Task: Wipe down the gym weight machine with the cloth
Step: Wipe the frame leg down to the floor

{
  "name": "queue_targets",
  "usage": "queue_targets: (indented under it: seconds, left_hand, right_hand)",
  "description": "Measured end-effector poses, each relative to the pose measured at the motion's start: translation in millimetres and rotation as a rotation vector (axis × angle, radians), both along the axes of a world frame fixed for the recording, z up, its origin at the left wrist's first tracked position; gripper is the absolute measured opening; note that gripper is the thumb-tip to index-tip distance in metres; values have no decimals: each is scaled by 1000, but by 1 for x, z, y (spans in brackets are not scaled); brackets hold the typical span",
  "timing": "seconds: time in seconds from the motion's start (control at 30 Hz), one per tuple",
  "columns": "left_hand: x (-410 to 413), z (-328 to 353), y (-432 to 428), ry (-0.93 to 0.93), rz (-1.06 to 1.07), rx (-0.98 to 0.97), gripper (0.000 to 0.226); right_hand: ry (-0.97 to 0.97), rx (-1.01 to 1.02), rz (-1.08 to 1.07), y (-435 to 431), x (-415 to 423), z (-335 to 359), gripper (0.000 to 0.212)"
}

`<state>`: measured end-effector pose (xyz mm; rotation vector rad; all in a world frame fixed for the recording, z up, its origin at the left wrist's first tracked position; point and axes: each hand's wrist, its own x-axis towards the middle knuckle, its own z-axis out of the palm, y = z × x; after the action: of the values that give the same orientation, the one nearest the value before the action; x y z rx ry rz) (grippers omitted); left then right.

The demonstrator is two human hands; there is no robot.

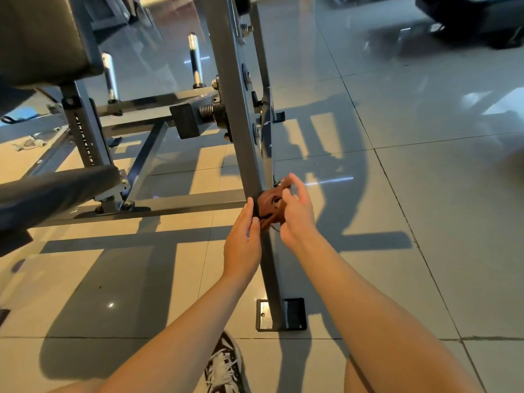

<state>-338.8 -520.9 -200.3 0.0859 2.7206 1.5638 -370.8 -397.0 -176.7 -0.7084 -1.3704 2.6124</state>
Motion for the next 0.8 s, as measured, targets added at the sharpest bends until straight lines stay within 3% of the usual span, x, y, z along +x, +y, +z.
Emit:
queue_targets:
  seconds: [0.1, 0.33, 0.5, 0.57, 0.73, 0.8]
  left_hand:
    - [0, 0, 1, -4, 12, 15, 44]
    - [2, -4, 3, -32, 22, 19, 45]
    - [-2, -4, -3, -54, 3, 126, 43]
    - [-1, -6, -2, -66, 18, 126, 41]
    - [6, -2, 3, -99, 35, 104, 42]
    - [6, 3, 2, -108, 29, 101, 43]
  right_hand:
    - [-48, 92, 200, -18, 3, -10, 34]
    - [-280, 215, 279, -27, 24, -38, 36]
    - [16, 272, 200, -19, 5, 0, 37]
    - [39, 296, 188, -24, 10, -7, 40]
    - [-231, 213, 285, -24, 26, -34, 33]
    - [-220, 189, 307, -18, 19, -21, 34]
